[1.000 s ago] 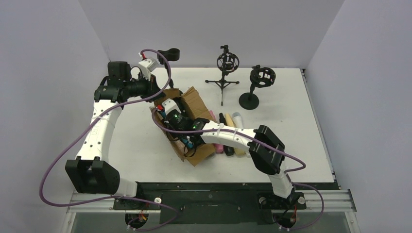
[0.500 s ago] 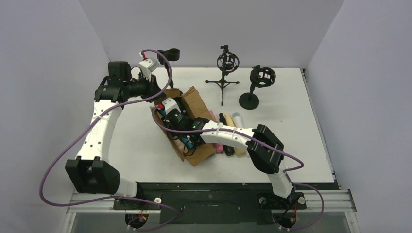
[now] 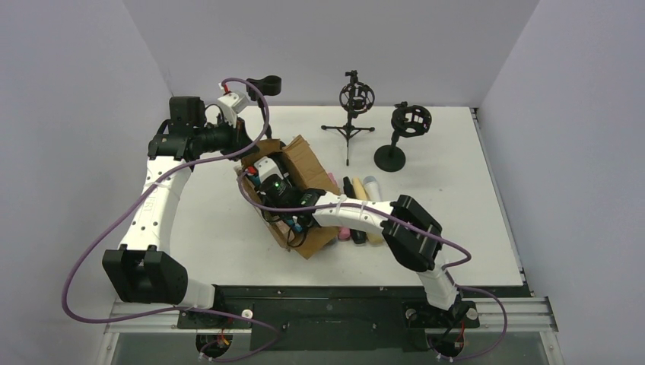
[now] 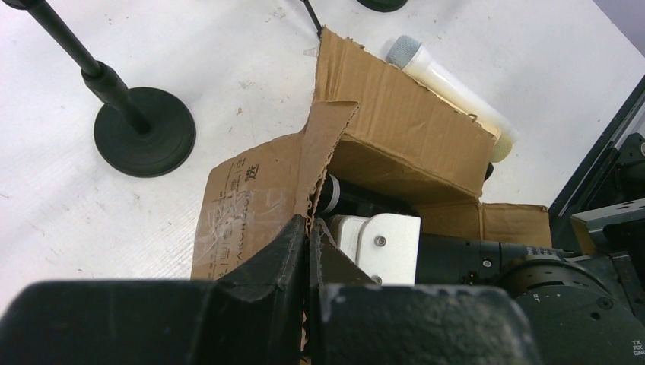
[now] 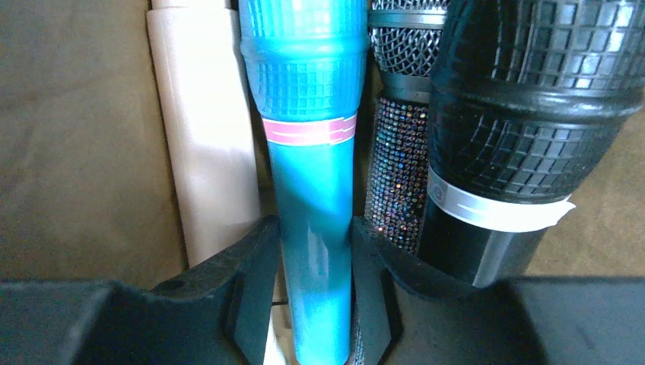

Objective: Attach the microphones to the stand

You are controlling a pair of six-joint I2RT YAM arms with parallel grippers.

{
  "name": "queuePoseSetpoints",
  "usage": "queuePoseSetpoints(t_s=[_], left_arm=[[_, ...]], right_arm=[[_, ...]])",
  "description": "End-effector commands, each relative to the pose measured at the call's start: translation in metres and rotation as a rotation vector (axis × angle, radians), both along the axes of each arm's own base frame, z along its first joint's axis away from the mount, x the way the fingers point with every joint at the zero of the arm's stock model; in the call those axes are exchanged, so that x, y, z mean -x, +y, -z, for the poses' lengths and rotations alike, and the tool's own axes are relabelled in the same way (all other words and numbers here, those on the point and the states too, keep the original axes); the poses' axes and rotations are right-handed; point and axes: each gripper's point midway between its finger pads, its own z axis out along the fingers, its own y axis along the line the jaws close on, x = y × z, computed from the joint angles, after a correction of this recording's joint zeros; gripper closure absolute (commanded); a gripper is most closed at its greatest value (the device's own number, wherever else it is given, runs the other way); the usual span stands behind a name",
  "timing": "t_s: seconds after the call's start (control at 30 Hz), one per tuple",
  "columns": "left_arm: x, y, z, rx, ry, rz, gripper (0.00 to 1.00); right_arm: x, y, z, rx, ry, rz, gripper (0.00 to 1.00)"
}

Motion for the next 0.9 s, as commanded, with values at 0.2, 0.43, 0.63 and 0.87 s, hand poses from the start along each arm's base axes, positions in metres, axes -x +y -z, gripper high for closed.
queuePoseSetpoints(t_s=[0.2,0.43,0.63,0.87], left_arm=[[0.006,-0.012,-0.041,0.037,-0.135,0.075,1.0],[0.005,-0.009,-0.044,0.022,-0.163,0.062,1.0],[0.006,-0.006,-0.039,-0.001,-0.165,0.063,1.0],[0.004,-0.005,-0.037,-0.009,-0.166,0.059,1.0]], right_arm=[[0.002,-0.004,-0.018,-0.039,-0.043,0.017,0.96],[0.01,-0.018,-0.112,-0.192,-0.139,0.033,1.0],[0.017,-0.044,-0.144,-0.235,-0.175,0.066,1.0],[0.019,-0.068,-0.134,-0.178,-0.166,0.098,1.0]])
